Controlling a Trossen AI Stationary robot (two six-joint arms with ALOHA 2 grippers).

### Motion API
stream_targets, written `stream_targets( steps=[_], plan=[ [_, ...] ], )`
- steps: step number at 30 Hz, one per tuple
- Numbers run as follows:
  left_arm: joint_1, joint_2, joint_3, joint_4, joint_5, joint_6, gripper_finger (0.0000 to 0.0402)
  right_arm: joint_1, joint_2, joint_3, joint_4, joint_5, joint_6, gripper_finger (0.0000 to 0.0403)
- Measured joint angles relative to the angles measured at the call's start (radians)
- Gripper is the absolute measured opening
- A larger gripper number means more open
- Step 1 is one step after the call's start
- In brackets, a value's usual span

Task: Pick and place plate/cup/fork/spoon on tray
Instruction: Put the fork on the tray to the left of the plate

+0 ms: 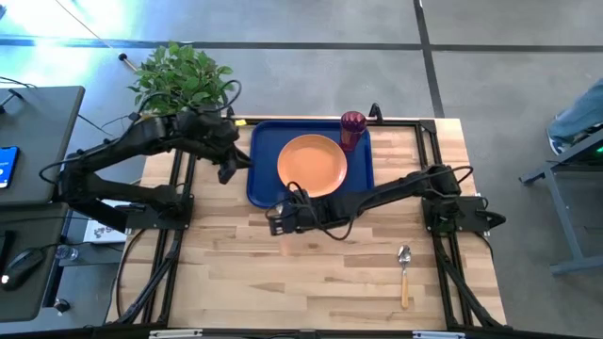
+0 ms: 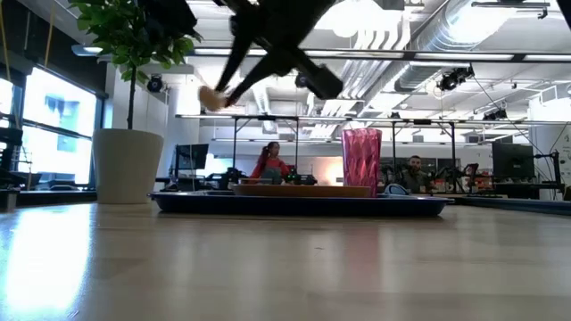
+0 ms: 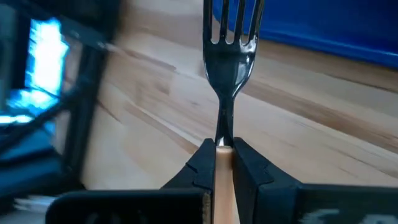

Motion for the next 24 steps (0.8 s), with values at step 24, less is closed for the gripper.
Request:
stream_targets(
  steps=[24],
  plan=[
    [0.001, -0.048, 0.0, 0.0, -0.011, 0.019, 0.009, 0.095, 0.14, 0.0, -0.111, -0.144, 0.344, 0.0012]
  ],
)
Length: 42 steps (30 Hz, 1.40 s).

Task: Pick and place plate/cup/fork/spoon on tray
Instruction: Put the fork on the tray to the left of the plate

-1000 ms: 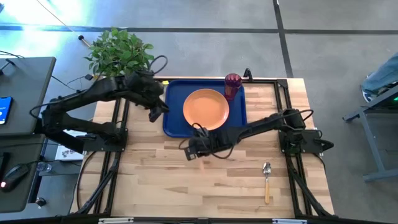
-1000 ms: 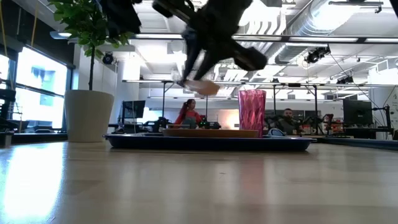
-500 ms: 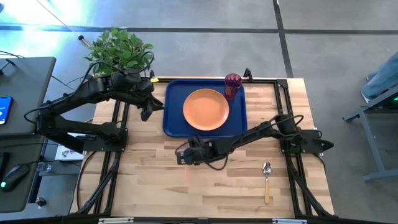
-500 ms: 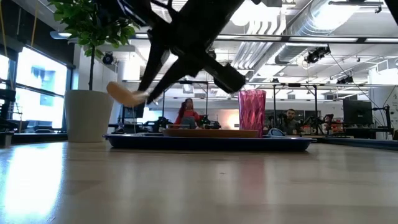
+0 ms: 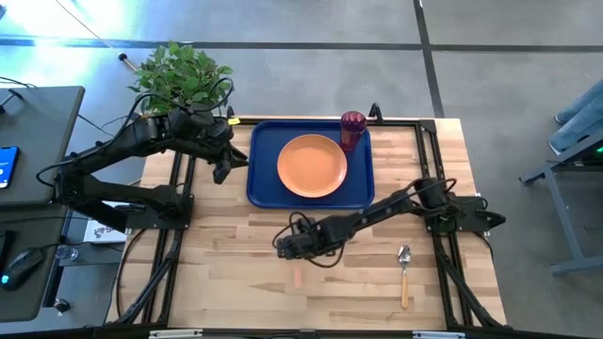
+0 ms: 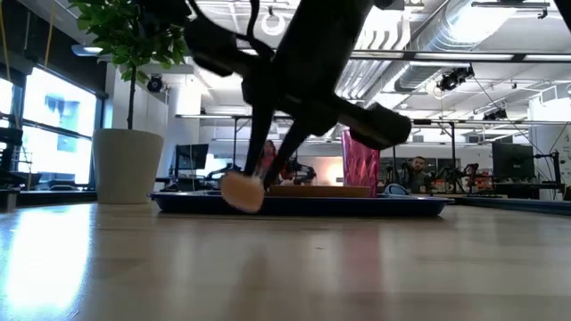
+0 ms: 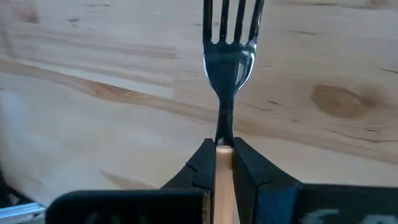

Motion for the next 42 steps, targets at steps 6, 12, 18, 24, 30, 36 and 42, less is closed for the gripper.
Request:
stream_targets(
  steps=[6, 12, 18, 24, 30, 36, 42],
  plan=[
    [0.0, 0.0, 0.0, 0.0, 0.0, -0.016, 0.009, -0.009, 0.035, 0.0, 0.005, -0.017, 0.027, 0.0012],
    [0.0, 0.0, 0.0, 0.0, 0.0, -0.016, 0.009, -0.014, 0.035, 0.0, -0.005, 0.0, 0.043, 0.0012],
    [0.0, 0.0, 0.0, 0.0, 0.0, -0.016, 0.009, -0.016, 0.035, 0.0, -0.045, -0.004, 0.047, 0.0012],
    [0.0, 0.0, 0.0, 0.0, 0.0, 0.0, 0.009, -0.017, 0.035, 0.0, -0.057, -0.017, 0.055, 0.0012],
    [0.0, 0.0, 0.0, 0.0, 0.001, 0.009, 0.009, -0.023, 0.035, 0.0, -0.066, -0.011, 0.053, 0.0016],
    [0.0, 0.0, 0.0, 0.0, 0.001, 0.01, 0.009, -0.024, 0.035, 0.0, -0.066, -0.011, 0.054, 0.0041],
    [0.0, 0.0, 0.0, 0.0, 0.001, 0.02, 0.009, -0.024, 0.035, 0.0, -0.067, -0.011, 0.055, 0.0059]
  ],
)
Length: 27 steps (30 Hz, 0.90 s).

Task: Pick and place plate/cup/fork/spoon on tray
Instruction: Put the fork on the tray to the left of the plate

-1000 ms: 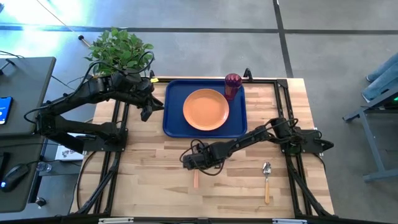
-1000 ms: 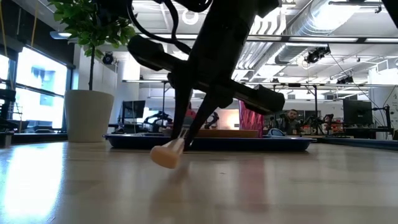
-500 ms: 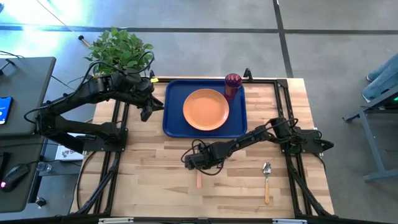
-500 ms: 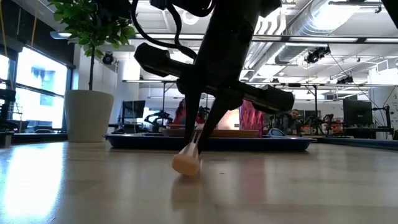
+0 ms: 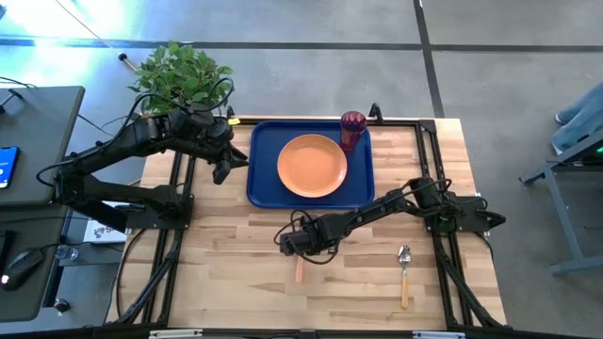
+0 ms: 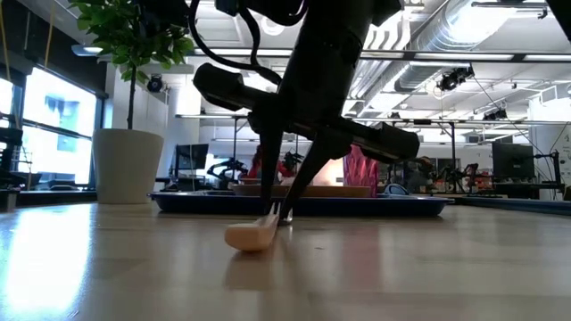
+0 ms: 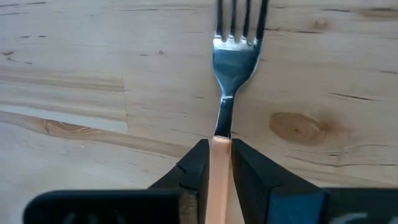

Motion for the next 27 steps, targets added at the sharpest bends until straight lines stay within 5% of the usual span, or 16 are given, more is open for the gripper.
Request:
stream_targets(
  steps=[16, 27],
  plan=[
    [0.0, 0.0, 0.0, 0.0, 0.0, -0.013, 0.009, -0.023, -0.062, 0.0, -0.052, 0.084, -0.061, 0.0062],
    [0.0, 0.006, 0.0, -0.001, -0.005, -0.146, 0.009, -0.085, -0.278, 0.0, -0.139, 0.305, -0.401, 0.0062]
  ],
)
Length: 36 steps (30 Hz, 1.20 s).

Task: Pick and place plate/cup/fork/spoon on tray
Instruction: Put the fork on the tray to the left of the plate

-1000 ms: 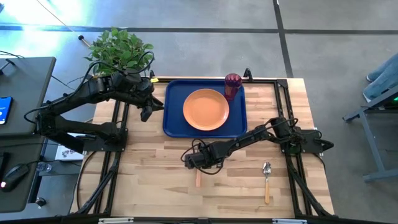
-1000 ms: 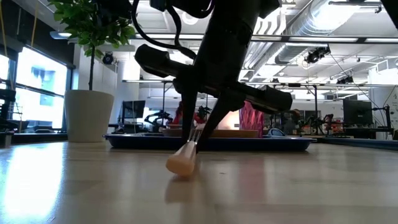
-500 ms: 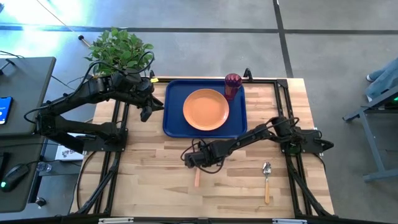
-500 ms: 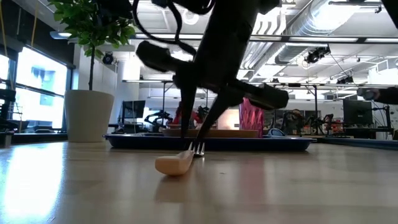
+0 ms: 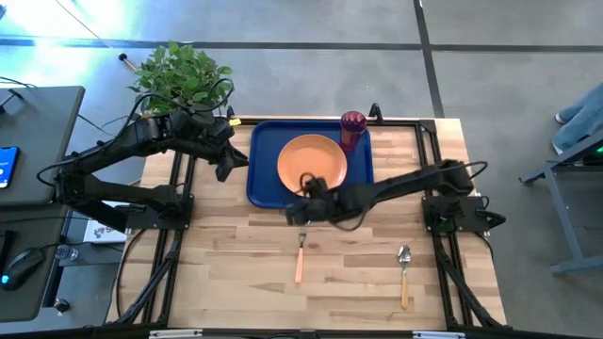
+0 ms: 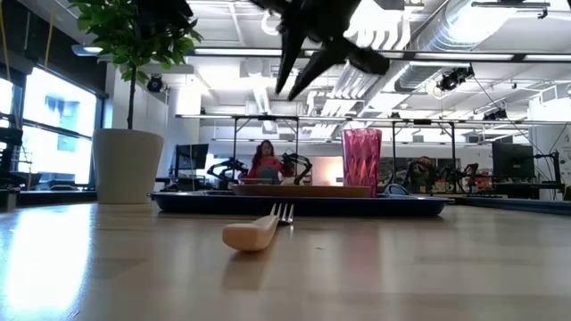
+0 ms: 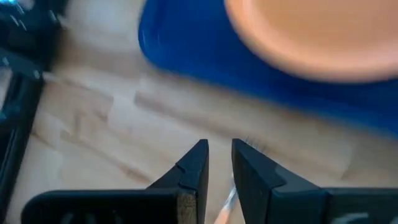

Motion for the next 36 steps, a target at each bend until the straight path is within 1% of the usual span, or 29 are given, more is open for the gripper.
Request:
stream_targets(
  steps=[3, 5, 9, 14, 17, 21, 27, 32, 36],
  plan=[
    [0.0, -0.001, 0.0, 0.0, -0.048, -0.028, 0.0092, -0.03, -0.064, 0.0, -0.029, 0.059, -0.09, 0.0062],
    [0.0, -0.001, 0.0, -0.006, -0.113, -0.067, 0.0097, -0.051, -0.107, 0.0, -0.045, 0.076, -0.156, 0.0062],
    [0.0, 0.0, 0.0, -0.042, -0.226, -0.226, 0.0114, -0.087, -0.212, 0.0, -0.035, 0.13, -0.291, 0.0062],
    [-0.017, 0.005, 0.0, -0.045, -0.222, -0.397, 0.0122, -0.119, -0.344, 0.0, -0.032, 0.181, -0.462, 0.0062],
    [-0.051, 0.022, 0.0, -0.039, -0.221, -0.472, 0.012, -0.142, -0.416, 0.0, -0.032, 0.184, -0.574, 0.0062],
    [-0.122, 0.051, 0.0, -0.006, -0.232, -0.579, 0.012, -0.169, -0.5, 0.0, -0.043, 0.184, -0.706, 0.0062],
    [-0.265, 0.125, 0.0, 0.066, -0.35, -0.72, 0.012, -0.201, -0.593, 0.0, -0.093, 0.183, -0.839, 0.0062],
    [-0.377, 0.214, 0.0, 0.085, -0.427, -0.854, 0.0121, -0.222, -0.637, 0.0, -0.143, 0.182, -0.888, 0.0062],
    [-0.451, 0.298, 0.0, 0.087, -0.457, -0.965, 0.0122, -0.237, -0.643, 0.0, -0.202, 0.181, -0.915, 0.0062]
  ],
)
